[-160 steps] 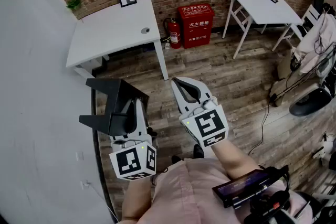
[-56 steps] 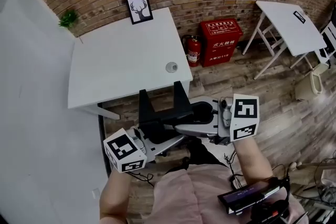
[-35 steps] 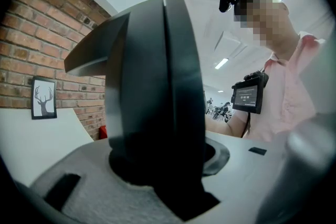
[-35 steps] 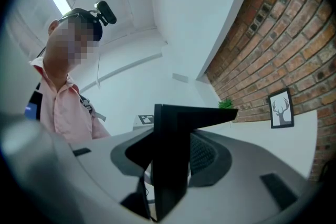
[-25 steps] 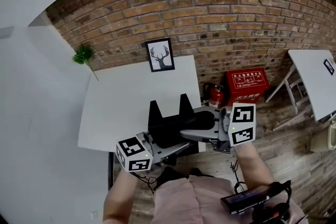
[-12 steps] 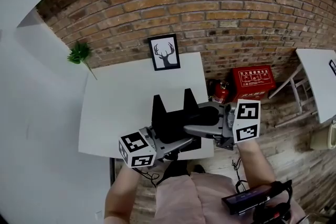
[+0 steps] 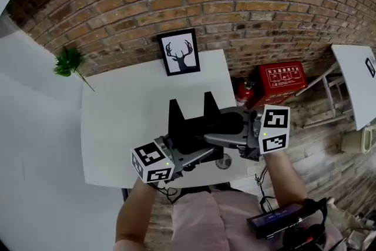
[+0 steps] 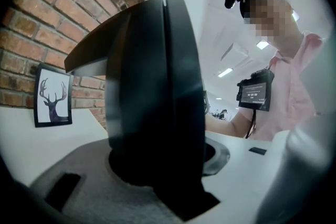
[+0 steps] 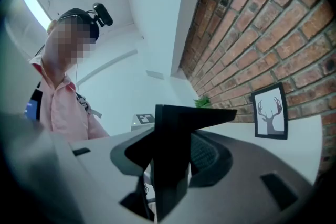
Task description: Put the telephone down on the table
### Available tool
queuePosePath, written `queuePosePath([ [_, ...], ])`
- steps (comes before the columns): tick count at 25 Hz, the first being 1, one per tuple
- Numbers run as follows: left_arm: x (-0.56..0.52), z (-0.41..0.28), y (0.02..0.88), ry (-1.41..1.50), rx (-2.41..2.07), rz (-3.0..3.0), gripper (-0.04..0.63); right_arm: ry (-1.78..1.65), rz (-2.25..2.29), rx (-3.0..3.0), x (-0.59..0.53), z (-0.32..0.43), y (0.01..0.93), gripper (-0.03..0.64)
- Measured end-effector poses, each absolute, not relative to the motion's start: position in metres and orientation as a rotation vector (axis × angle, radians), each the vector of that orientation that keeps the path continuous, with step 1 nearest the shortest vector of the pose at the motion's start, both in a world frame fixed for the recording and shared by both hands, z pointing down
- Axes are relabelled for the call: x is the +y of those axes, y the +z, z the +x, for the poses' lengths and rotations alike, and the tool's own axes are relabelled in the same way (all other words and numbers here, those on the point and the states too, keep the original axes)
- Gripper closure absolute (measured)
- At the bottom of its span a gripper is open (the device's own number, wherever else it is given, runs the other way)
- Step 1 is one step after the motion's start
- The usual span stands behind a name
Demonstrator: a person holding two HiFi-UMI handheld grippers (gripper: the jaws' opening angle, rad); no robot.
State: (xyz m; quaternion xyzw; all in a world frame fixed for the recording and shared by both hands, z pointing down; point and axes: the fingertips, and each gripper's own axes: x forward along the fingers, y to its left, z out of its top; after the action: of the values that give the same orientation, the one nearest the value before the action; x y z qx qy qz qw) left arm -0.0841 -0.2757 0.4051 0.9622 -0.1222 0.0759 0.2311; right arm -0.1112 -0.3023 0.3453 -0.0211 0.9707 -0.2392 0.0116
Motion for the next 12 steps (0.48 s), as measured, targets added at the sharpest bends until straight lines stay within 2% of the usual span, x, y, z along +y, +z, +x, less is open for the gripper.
queuePosePath([
  [12,-0.311,-0.104,0.469,0.187,-0.237,2.528,0.420,-0.933,-0.167,3.012,-0.346,-0.133,0.414,0.440],
])
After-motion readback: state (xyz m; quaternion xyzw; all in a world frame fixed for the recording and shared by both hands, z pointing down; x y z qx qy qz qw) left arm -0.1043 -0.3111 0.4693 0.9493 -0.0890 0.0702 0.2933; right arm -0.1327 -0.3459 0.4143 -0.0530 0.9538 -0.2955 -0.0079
